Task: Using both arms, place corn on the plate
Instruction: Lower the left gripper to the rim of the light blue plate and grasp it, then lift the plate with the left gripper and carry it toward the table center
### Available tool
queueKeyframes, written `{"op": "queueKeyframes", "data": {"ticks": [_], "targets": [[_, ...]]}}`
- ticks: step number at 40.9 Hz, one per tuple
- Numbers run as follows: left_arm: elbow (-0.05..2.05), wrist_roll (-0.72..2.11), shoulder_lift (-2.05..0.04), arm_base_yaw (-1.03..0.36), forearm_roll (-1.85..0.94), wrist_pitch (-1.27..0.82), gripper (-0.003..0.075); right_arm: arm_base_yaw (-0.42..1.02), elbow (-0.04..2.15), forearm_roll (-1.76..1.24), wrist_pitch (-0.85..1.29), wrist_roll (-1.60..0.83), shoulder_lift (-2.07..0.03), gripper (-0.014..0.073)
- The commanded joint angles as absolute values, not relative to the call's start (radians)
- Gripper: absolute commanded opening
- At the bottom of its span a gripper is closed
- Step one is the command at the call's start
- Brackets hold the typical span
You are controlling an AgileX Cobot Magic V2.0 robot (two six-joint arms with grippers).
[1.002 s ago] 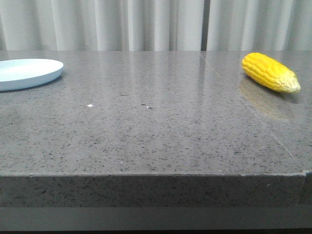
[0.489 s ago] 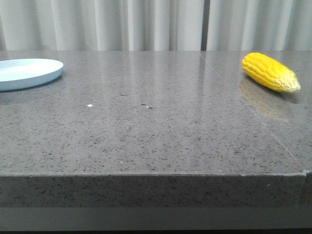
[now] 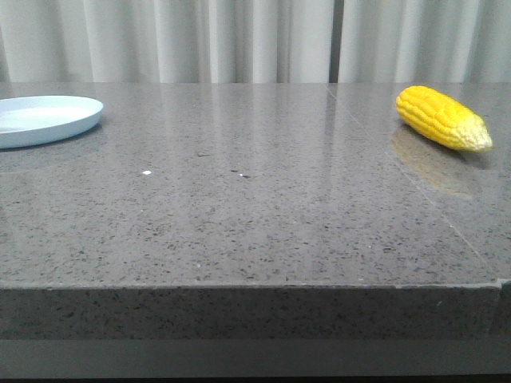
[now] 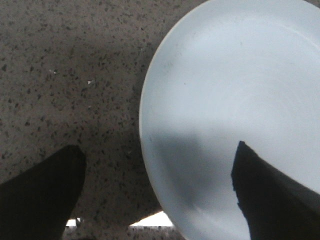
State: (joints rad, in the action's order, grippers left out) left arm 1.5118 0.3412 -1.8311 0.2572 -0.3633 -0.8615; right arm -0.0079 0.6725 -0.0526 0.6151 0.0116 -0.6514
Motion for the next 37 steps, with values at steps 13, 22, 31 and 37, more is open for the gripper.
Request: {"op": "queueKeyframes", "data": {"ticks": [13, 22, 31, 37], "targets": [[1.635, 0.344, -1.894, 0.245, -0.394, -0.872, 0.0414, -0.007, 0.699, -0.045, 0.54, 0.007, -0.659, 0.0647], [1.635, 0.344, -1.894, 0.245, -0.391, -0.902, 0.0104, -0.007, 0.699, -0.045, 0.54, 0.007, -0.659, 0.0647], [1.635, 0.345, -1.894, 0.245, -0.389, -0.916, -0.002, -0.007, 0.699, -0.045, 0.54, 0.007, -0.659, 0.0647], [1.639, 0.348, -1.883, 0.245, -0.408, -0.951, -0.002, -0.007, 0.699, -0.045, 0.54, 0.007, -0.659, 0.0647]]}}
